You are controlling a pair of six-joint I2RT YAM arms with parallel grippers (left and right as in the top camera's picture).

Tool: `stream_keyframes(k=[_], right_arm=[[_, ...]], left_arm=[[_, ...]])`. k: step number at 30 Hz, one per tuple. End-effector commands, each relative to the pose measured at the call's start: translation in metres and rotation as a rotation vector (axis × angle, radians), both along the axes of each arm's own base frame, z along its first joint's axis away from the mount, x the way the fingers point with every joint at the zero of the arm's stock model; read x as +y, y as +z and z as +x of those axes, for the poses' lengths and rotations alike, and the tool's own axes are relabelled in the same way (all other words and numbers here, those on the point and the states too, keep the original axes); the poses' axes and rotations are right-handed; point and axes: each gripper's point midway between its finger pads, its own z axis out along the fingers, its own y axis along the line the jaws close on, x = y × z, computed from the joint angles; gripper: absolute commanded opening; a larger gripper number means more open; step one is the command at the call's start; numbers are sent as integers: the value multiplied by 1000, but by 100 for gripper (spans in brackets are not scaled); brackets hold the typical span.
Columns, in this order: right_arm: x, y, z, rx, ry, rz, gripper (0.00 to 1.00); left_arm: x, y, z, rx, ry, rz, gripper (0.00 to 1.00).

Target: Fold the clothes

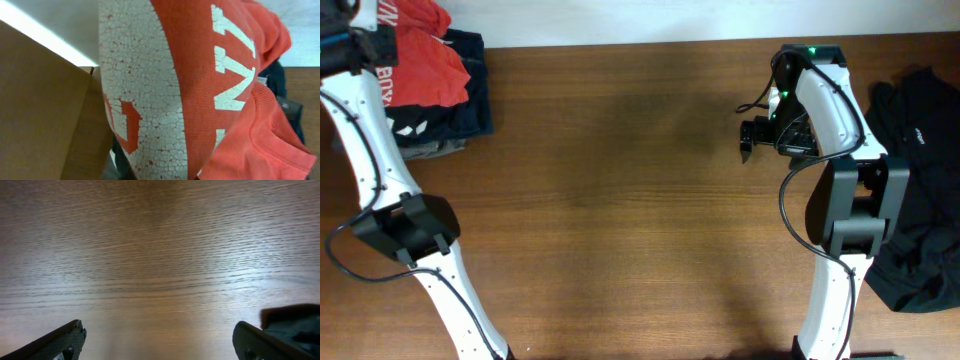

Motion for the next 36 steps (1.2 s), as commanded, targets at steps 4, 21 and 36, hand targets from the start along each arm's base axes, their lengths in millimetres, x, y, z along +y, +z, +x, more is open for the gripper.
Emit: stream_keyframes(k=[4, 21, 36], right_arm=[[8, 4, 0, 3, -17, 45, 99], [9, 5, -5, 26, -15, 45, 99], [16, 3, 5, -16, 5, 45, 99]], left_arm=[[19, -9, -1, -15, 10, -19, 23], [86, -3, -15, -115, 262, 46, 85], [41, 59, 8, -345, 121, -126, 0]])
